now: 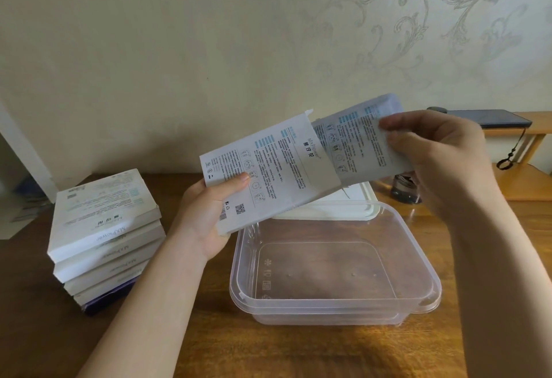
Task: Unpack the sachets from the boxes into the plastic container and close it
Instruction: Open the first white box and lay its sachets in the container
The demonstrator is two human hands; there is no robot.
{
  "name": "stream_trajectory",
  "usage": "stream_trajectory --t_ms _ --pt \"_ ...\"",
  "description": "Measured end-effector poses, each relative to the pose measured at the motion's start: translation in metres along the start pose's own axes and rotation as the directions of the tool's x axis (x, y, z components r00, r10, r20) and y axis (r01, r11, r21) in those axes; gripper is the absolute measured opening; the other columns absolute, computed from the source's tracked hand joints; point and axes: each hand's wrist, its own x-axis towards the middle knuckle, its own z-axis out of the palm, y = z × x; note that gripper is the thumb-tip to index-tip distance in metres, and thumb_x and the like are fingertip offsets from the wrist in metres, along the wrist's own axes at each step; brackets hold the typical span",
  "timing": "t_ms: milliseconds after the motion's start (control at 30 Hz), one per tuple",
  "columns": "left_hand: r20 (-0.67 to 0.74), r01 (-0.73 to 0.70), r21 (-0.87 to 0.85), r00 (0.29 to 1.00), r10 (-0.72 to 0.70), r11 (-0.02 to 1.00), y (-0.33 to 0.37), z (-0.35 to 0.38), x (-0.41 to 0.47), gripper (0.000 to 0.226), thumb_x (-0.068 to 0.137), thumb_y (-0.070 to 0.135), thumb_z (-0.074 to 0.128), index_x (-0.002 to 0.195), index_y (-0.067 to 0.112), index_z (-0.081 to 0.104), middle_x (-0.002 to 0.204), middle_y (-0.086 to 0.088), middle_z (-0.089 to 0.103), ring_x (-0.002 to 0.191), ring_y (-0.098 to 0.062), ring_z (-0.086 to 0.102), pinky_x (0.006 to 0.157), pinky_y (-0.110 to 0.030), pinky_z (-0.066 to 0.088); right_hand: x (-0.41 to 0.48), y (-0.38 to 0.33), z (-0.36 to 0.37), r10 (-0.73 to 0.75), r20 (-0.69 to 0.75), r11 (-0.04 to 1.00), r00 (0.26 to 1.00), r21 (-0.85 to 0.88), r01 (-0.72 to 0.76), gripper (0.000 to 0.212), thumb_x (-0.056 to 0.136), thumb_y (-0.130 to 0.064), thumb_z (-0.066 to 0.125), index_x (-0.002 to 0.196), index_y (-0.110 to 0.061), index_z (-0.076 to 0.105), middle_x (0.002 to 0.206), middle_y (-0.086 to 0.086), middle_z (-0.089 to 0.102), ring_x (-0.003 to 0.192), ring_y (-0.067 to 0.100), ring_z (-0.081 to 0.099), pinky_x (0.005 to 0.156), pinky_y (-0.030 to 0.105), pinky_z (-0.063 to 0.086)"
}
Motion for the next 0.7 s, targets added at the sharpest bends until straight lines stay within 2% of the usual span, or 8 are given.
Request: stream_trajectory --t_ms 167,267,367,433,500,567,633,700 --pt "-0.001 0.028 -0.037 1.000 -0.028 0.999 0.000 -0.005 0.002 0.032 0.082 0.010 0.073 0.111 0.020 0.071 0.109 -0.009 0.077 0.095 -0.025 0.076 0.063 -0.032 0.060 -0.002 -0.003 -0.004 0.097 0.149 0.951 0.984 0.279 -0.136 0.055 0.082 0.024 0.027 0.100 -0.001 0.073 0.097 0.012 0.074 0.086 0.029 0.075 0.068 0.043 0.063" --pt "0.018 0.065 -0.051 0.998 -0.065 0.997 0.003 -0.012 0.005 0.032 0.079 0.012 0.073 0.109 0.022 0.071 0.108 -0.008 0.078 0.096 -0.024 0.076 0.063 -0.033 0.059 -0.003 0.001 -0.008 -0.005 0.252 0.962 0.968 0.266 -0.064 0.052 0.089 0.028 0.038 0.109 -0.007 0.071 0.100 0.005 0.078 0.099 0.025 0.074 0.075 0.034 0.062" --pt "0.018 0.090 -0.052 0.996 -0.089 0.995 0.005 -0.017 0.007 0.037 0.077 0.014 0.074 0.113 0.023 0.071 0.111 -0.008 0.077 0.101 -0.025 0.075 0.071 -0.035 0.059 -0.004 0.004 -0.012 -0.134 0.254 0.990 0.958 0.082 0.116 0.034 0.092 0.009 0.058 0.116 -0.012 0.070 0.107 -0.004 0.077 0.106 0.013 0.071 0.080 0.026 0.060" --pt "-0.021 0.077 -0.036 0.997 -0.078 0.996 0.004 -0.018 0.008 0.035 0.081 0.012 0.074 0.114 0.022 0.071 0.110 -0.008 0.077 0.100 -0.026 0.075 0.070 -0.035 0.059 -0.001 0.006 -0.012 -0.225 0.199 0.965 0.954 -0.093 0.247 0.033 0.090 0.005 0.065 0.108 -0.021 0.074 0.117 -0.005 0.070 0.114 0.004 0.064 0.085 0.024 0.059" --pt "-0.092 0.035 -0.002 0.995 -0.035 0.999 0.003 -0.017 0.009 0.031 0.083 0.009 0.075 0.112 0.021 0.072 0.107 -0.008 0.078 0.098 -0.027 0.075 0.072 -0.039 0.060 0.001 0.009 -0.009 -0.306 0.152 0.911 0.940 -0.238 0.336 0.033 0.089 0.000 0.068 0.096 -0.032 0.073 0.127 0.002 0.056 0.121 -0.003 0.053 0.096 0.029 0.054" --pt "-0.161 -0.013 0.019 0.987 0.016 1.000 0.001 -0.016 0.010 0.031 0.083 0.009 0.078 0.111 0.022 0.073 0.107 -0.007 0.078 0.097 -0.027 0.076 0.079 -0.044 0.061 0.003 0.013 -0.006 -0.381 0.119 0.851 0.917 -0.343 0.398 0.020 0.089 -0.014 0.072 0.090 -0.034 0.069 0.140 0.006 0.045 0.130 0.005 0.046 0.104 0.036 0.047" --pt "-0.207 -0.049 0.011 0.977 0.050 0.999 -0.001 -0.016 0.011 0.033 0.083 0.011 0.080 0.113 0.023 0.072 0.106 -0.004 0.078 0.095 -0.025 0.076 0.083 -0.045 0.061 0.004 0.012 -0.005 -0.418 0.096 0.805 0.904 -0.422 0.417 0.011 0.089 -0.021 0.074 0.089 -0.028 0.066 0.142 0.006 0.046 0.123 0.010 0.050 0.093 0.028 0.047" --pt "-0.248 -0.085 -0.017 0.965 0.079 0.996 -0.002 -0.016 0.011 0.033 0.083 0.012 0.080 0.114 0.023 0.072 0.105 -0.002 0.079 0.093 -0.024 0.077 0.081 -0.045 0.062 0.004 0.009 -0.004 -0.358 0.106 0.838 0.928 -0.402 0.369 0.010 0.089 -0.020 0.075 0.084 -0.024 0.066 0.111 -0.004 0.065 0.093 0.006 0.062 0.073 0.021 0.048"
